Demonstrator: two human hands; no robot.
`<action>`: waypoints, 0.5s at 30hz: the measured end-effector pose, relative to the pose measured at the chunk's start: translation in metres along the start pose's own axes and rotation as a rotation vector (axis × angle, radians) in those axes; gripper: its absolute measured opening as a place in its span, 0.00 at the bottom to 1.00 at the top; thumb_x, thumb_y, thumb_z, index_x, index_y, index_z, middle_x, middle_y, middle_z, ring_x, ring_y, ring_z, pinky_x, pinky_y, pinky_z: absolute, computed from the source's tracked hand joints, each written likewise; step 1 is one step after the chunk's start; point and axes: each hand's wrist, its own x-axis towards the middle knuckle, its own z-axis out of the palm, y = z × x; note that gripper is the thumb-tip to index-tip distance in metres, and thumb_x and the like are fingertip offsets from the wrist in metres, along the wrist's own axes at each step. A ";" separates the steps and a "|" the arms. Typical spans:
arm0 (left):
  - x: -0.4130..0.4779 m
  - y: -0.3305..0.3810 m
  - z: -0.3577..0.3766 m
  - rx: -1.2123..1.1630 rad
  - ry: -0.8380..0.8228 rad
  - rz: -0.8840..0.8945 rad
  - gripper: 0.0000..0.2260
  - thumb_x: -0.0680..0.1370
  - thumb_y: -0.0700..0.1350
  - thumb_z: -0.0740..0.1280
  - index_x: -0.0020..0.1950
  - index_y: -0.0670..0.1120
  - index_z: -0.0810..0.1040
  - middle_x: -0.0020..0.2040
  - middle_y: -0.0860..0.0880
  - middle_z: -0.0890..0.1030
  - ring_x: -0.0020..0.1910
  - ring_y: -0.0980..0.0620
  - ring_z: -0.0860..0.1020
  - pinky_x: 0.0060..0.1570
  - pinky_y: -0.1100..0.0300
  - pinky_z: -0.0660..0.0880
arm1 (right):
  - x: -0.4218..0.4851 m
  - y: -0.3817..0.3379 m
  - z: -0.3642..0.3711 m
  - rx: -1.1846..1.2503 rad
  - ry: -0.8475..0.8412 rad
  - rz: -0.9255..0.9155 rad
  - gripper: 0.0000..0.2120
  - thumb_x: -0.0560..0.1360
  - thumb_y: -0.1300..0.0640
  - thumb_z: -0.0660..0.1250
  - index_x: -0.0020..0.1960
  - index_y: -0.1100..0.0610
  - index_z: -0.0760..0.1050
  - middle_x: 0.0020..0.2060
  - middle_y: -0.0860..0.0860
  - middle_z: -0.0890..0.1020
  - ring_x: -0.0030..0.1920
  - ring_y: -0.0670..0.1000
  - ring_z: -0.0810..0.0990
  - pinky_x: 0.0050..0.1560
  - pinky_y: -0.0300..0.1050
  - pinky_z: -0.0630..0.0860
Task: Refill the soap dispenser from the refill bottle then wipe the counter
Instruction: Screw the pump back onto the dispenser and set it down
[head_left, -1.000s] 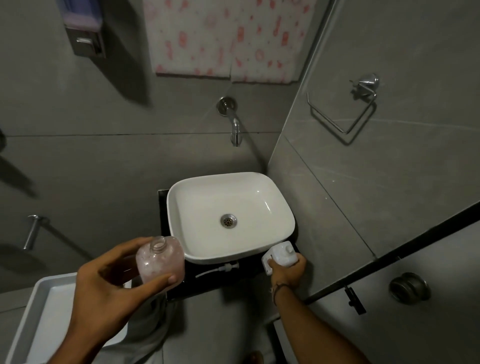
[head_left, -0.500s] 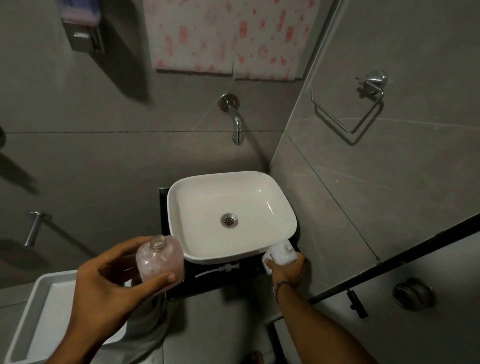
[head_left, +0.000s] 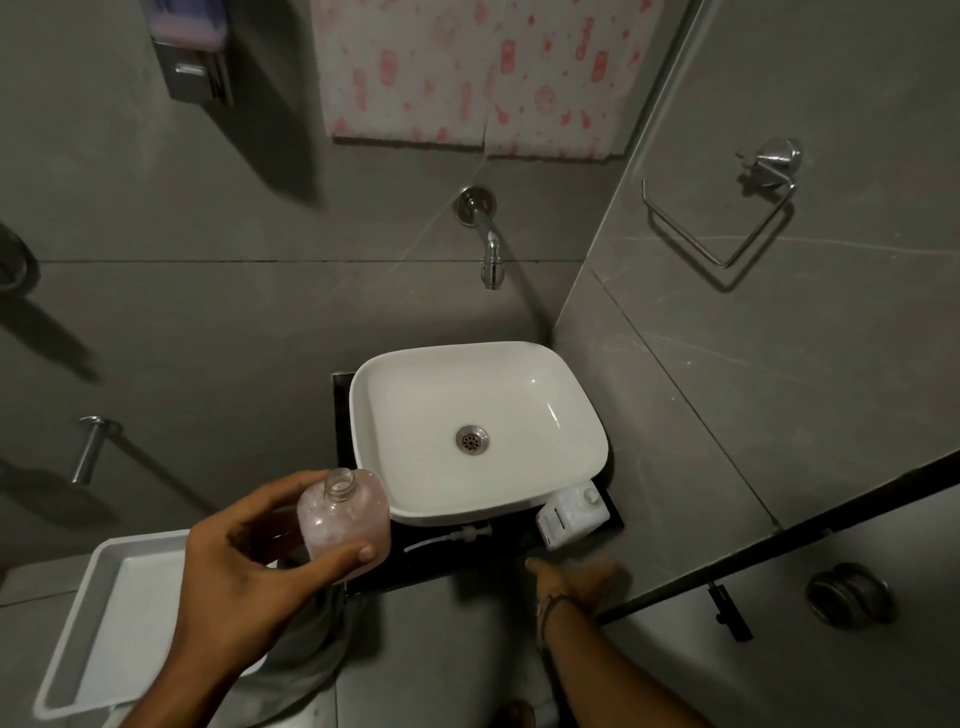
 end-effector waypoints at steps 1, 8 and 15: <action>-0.001 -0.001 0.000 -0.001 0.004 -0.007 0.32 0.56 0.52 0.90 0.59 0.58 0.88 0.55 0.55 0.90 0.51 0.54 0.89 0.46 0.62 0.86 | -0.009 0.010 0.007 0.004 -0.040 0.080 0.44 0.63 0.70 0.82 0.74 0.67 0.63 0.69 0.67 0.71 0.63 0.66 0.77 0.62 0.60 0.76; -0.007 -0.012 -0.009 -0.004 0.016 -0.054 0.34 0.56 0.57 0.88 0.61 0.55 0.87 0.55 0.53 0.90 0.52 0.50 0.89 0.49 0.61 0.86 | -0.051 0.001 0.073 -0.030 -0.362 0.123 0.09 0.78 0.60 0.71 0.51 0.67 0.81 0.48 0.60 0.84 0.47 0.58 0.83 0.43 0.45 0.74; -0.015 -0.022 -0.016 0.061 0.023 -0.047 0.34 0.56 0.57 0.87 0.61 0.58 0.87 0.57 0.56 0.89 0.55 0.52 0.89 0.52 0.60 0.86 | -0.045 -0.009 0.101 0.047 -0.263 0.237 0.15 0.76 0.61 0.72 0.33 0.61 0.73 0.36 0.60 0.81 0.50 0.67 0.83 0.56 0.65 0.80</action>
